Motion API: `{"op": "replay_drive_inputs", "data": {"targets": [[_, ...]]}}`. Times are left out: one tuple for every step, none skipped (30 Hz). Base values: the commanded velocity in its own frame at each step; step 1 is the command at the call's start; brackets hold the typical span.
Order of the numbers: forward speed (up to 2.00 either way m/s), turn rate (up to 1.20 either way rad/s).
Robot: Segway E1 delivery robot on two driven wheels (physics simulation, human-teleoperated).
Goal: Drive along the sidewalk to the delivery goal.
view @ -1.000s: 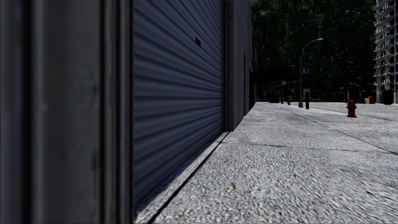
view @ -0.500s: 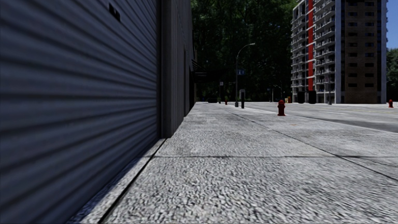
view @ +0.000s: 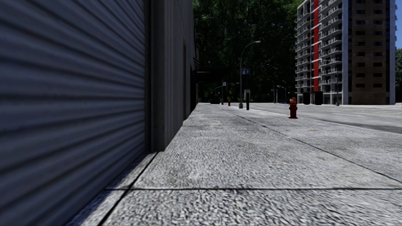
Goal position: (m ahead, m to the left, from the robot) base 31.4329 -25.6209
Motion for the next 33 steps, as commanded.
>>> {"op": "replay_drive_inputs", "data": {"targets": [[2.0,0.0],[2.0,0.0],[2.0,0.0],[2.0,0.0],[2.0,0.0],[2.0,0.0],[2.0,0.0],[2.0,0.0],[2.0,0.0],[2.0,0.0],[2.0,0.0],[2.0,0.0],[2.0,0.0],[2.0,0.0],[2.0,0.0],[2.0,0.0],[2.0,0.0],[2.0,0.0],[2.0,0.0],[2.0,0.0],[2.0,0.0],[2.0,0.0],[2.0,0.0],[2.0,0.0],[2.0,0.0],[2.0,0.0],[2.0,0.0],[2.0,0.0],[2.0,0.0],[2.0,0.0],[2.0,0.0],[2.0,0.0],[2.0,0.0]]}}
